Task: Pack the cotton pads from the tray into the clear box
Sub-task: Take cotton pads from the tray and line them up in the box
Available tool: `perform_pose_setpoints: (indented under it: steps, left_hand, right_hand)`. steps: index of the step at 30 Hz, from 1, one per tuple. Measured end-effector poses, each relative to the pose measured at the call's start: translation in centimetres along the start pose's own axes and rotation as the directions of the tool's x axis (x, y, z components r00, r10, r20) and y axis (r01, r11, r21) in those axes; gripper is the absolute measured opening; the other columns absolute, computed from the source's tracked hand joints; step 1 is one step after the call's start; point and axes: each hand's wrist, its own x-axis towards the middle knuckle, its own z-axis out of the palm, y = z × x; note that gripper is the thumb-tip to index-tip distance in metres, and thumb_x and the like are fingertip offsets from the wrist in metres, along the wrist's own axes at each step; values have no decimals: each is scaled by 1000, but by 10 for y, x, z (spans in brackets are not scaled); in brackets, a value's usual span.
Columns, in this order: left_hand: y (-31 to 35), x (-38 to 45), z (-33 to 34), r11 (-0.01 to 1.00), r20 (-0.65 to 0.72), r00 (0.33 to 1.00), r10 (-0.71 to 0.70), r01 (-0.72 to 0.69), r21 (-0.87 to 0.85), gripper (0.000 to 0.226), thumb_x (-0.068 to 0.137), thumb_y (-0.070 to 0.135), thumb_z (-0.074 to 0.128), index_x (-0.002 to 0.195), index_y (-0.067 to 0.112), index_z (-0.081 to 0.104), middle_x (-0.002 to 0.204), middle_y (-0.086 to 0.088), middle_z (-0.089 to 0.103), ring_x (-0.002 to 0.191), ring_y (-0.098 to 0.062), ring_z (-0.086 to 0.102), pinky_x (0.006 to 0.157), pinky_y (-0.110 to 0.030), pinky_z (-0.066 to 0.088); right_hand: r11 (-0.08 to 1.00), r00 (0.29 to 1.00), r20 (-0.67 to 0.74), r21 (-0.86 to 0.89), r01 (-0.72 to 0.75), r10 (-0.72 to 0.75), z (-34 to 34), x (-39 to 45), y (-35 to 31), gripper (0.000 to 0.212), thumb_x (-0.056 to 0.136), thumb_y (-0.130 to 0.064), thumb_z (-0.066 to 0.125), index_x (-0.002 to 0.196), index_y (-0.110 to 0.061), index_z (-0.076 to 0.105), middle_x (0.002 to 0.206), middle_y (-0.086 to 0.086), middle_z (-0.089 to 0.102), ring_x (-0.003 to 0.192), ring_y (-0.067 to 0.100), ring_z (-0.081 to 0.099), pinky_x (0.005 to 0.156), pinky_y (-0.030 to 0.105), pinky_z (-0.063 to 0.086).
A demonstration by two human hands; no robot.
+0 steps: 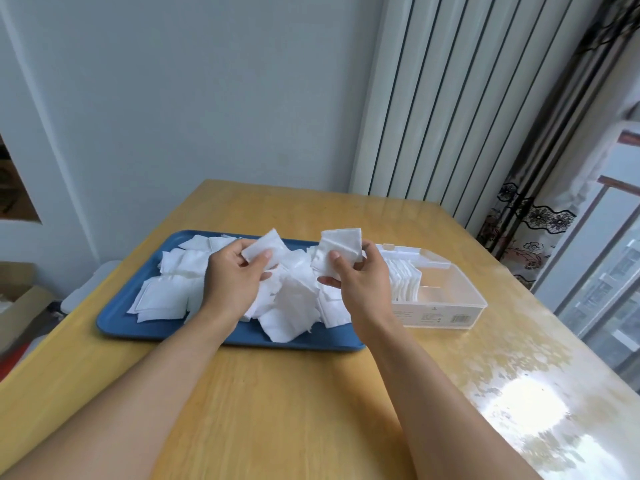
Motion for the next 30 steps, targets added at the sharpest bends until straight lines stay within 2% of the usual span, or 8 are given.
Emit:
perform_pose_setpoints:
  steps: [3, 5, 8, 12, 17, 20, 25, 30]
  left_hand:
    - [-1, 8, -8, 1000, -192, 981, -12, 8, -19, 3, 98, 14, 67, 100, 16, 68, 94, 2, 75, 85, -7, 74, 80, -22, 59]
    - [3, 12, -14, 999, -264, 964, -24, 11, -53, 5, 98, 15, 66, 102, 12, 68, 99, -1, 75, 90, -11, 75, 80, -25, 59]
    - [9, 11, -16, 997, -266, 963, -41, 21, -76, 7, 98, 15, 64, 100, 9, 68, 97, -4, 75, 85, -13, 77, 64, -22, 57]
    - [16, 4, -9, 994, -159, 984, -85, 74, -79, 7, 99, 15, 63, 98, 11, 68, 94, -3, 74, 78, -14, 77, 56, -22, 57]
    - [18, -7, 1, 969, 94, 970, -224, 233, -89, 11, 98, 12, 64, 104, 8, 73, 65, 5, 69, 60, -14, 71, 75, -32, 62]
    - [19, -11, 5, 947, 255, 935, -248, 290, -142, 18, 101, 9, 58, 102, 0, 74, 86, -17, 70, 78, -26, 72, 87, -42, 61]
    - [25, -15, 6, 894, 431, 861, -271, 392, -220, 29, 102, 23, 59, 111, -2, 72, 102, -23, 74, 93, -39, 74, 81, -43, 63]
    - [17, -14, 5, 959, 372, 904, -212, 266, -100, 18, 95, 3, 67, 112, -1, 71, 100, -27, 72, 89, -30, 76, 82, -35, 63]
  right_hand:
    - [998, 1000, -9, -57, 9, -9, 0, -3, 1, 28, 99, -6, 56, 125, -17, 52, 110, 10, 67, 74, 15, 75, 76, 41, 63]
    - [995, 999, -21, -92, 32, -34, 1, -4, -1, 23, 100, -6, 55, 122, -13, 57, 106, 6, 70, 71, 9, 74, 79, 51, 61]
    - [991, 987, -92, -17, 134, -135, 2, -7, -10, 11, 99, -7, 59, 101, -16, 66, 92, 1, 72, 81, 17, 73, 68, 41, 64]
    - [978, 979, -42, 52, 202, -200, 3, -9, -19, 6, 97, -7, 65, 98, -13, 66, 89, 3, 72, 85, 21, 72, 59, 33, 61]
    - [995, 987, 132, -31, 99, -94, 9, -12, -11, 10, 92, -11, 73, 91, -11, 63, 78, 1, 70, 68, 13, 64, 56, 26, 53]
    - [993, 992, 97, -73, 89, -82, 9, -11, -9, 14, 90, -14, 75, 87, -15, 61, 73, -6, 69, 63, 7, 61, 60, 24, 47]
    - [987, 997, 33, -143, 79, -75, 7, -10, -4, 12, 89, -19, 76, 86, -14, 65, 72, -7, 67, 62, 7, 58, 62, 28, 46]
    - [974, 998, 38, -216, 62, -55, 6, -9, -5, 19, 93, -34, 72, 85, -17, 72, 75, -10, 72, 67, 6, 62, 66, 33, 52]
